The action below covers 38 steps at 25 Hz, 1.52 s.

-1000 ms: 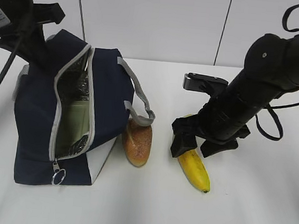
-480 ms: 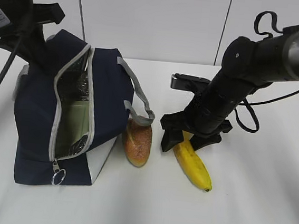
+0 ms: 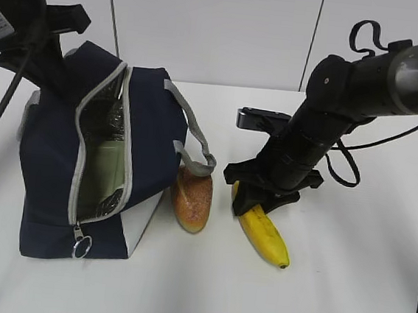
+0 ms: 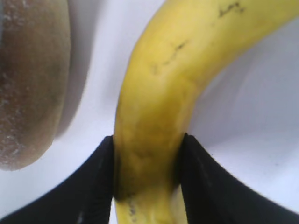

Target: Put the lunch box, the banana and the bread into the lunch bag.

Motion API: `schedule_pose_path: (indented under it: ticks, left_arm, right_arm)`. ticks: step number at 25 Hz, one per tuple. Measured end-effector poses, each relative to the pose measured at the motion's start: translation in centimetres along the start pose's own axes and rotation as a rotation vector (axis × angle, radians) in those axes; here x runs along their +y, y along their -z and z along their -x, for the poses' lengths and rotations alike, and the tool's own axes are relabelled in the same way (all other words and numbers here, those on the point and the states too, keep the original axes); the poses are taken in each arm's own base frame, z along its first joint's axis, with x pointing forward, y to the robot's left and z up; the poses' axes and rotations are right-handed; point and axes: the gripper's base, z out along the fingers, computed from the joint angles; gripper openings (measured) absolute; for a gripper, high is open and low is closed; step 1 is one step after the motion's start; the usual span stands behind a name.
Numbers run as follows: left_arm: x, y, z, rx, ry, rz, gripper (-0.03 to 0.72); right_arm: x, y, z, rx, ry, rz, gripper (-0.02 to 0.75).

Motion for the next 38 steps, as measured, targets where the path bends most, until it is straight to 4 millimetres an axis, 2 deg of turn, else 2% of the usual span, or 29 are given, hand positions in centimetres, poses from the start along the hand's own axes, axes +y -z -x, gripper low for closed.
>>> schedule_pose_path:
  ticks: [4, 7, 11, 14, 17, 21, 24, 30, 38]
  left_arm:
    - [0.0, 0.0, 0.0, 0.0, 0.0, 0.0, -0.002]
    - [0.0, 0.0, 0.0, 0.0, 0.0, 0.0, -0.002]
    - [0.0, 0.0, 0.0, 0.0, 0.0, 0.0, -0.002]
    - [0.0, 0.0, 0.0, 0.0, 0.0, 0.001, -0.002]
    - [0.0, 0.0, 0.0, 0.0, -0.001, 0.003, -0.002]
    - [0.0, 0.0, 0.0, 0.0, -0.001, 0.003, -0.002]
    - [0.0, 0.0, 0.0, 0.0, -0.001, 0.003, -0.002]
    - [0.0, 0.0, 0.0, 0.0, -0.001, 0.003, -0.002]
    - [0.0, 0.0, 0.0, 0.0, -0.001, 0.003, -0.002]
  right_arm:
    - [0.0, 0.8, 0.4, 0.032, 0.011, -0.034, 0.308]
    - [-0.1, 2.9, 1.3, 0.012, 0.04, -0.095, 0.309]
    - [1.4, 8.9, 2.8, -0.115, 0.097, -0.133, 0.31]
    - [3.5, 14.2, 3.2, -0.248, 0.139, -0.097, 0.31]
    - [5.8, 16.8, 2.9, -0.315, 0.197, 0.063, 0.31]
    - [8.4, 17.5, 2.0, -0.281, 0.323, 0.34, 0.311]
    - [9.2, 17.4, 1.7, -0.259, 0.378, 0.46, 0.311]
    - [9.9, 16.7, 1.8, -0.255, 0.41, 0.5, 0.311]
    - [13.9, 15.5, 0.6, -0.197, 0.504, 0.528, 0.311]
